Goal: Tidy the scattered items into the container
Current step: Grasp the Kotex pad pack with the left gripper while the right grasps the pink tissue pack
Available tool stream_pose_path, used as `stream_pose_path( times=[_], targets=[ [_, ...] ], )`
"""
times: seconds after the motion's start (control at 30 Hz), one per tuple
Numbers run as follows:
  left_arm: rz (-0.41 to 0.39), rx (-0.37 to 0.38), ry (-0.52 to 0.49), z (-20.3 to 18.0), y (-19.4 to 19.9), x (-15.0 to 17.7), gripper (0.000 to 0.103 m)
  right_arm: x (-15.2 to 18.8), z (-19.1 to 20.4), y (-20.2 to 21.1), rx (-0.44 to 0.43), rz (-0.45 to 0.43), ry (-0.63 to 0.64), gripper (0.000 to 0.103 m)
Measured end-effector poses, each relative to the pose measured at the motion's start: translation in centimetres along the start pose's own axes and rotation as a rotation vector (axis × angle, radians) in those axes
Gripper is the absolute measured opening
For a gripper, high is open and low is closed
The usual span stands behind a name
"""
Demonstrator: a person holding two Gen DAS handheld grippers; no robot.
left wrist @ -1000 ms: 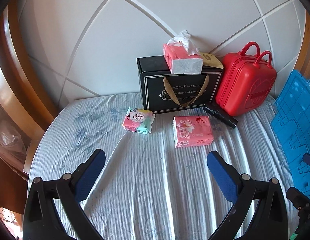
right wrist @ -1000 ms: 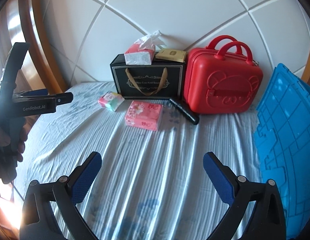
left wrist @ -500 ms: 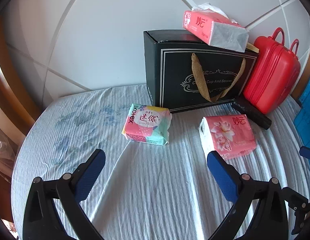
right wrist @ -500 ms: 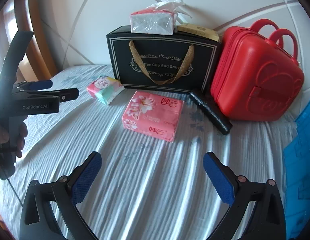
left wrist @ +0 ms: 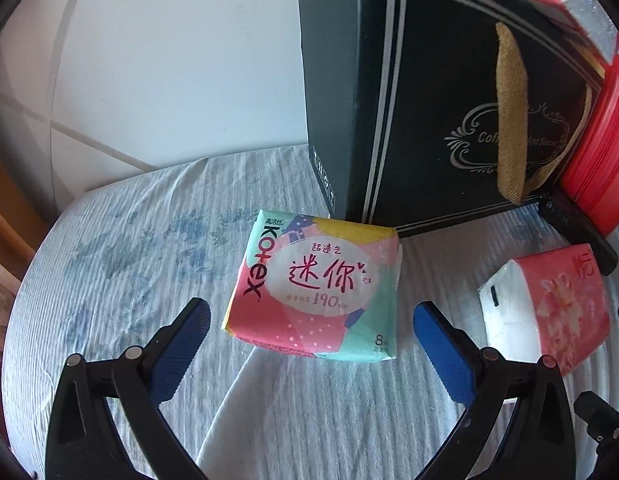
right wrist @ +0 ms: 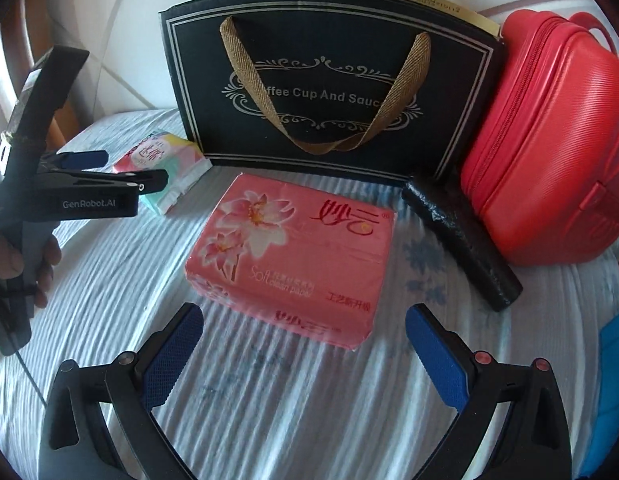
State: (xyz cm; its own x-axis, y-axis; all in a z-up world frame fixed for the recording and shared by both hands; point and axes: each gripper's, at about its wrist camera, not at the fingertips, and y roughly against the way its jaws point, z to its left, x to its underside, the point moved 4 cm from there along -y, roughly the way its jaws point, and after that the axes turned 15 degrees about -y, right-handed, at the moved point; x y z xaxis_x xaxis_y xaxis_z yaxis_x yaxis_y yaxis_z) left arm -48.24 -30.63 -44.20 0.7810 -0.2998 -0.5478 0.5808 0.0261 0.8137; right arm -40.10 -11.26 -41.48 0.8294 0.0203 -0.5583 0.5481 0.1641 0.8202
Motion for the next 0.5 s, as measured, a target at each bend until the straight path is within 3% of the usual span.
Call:
stream_pose_path(
  times=[0.17,0.23,0.3,0.5],
  targets=[
    [0.019,-0.003,0.003,-0.1,-2.3,0.9,0.101,0.0,0.8,-1.5,-0.003,-0.004,0.017,0.103],
    [-0.009,0.008,0.014,0.1,-2.3,1.1,0.081,-0.1,1.1,-1.8,0.007,-0.011,0.047,0.103],
    [-0.042,0.009,0.019,0.4,-1.5,1.2,0.080,-0.2,1.4,-1.9,0.014,-0.014,0.087,0.103],
    [-0.075,0.021,0.028,1.5,0.6,3.2,0.079,-0.2,1.8,-2.5,0.042,0.004,0.406,0.103]
  ],
)
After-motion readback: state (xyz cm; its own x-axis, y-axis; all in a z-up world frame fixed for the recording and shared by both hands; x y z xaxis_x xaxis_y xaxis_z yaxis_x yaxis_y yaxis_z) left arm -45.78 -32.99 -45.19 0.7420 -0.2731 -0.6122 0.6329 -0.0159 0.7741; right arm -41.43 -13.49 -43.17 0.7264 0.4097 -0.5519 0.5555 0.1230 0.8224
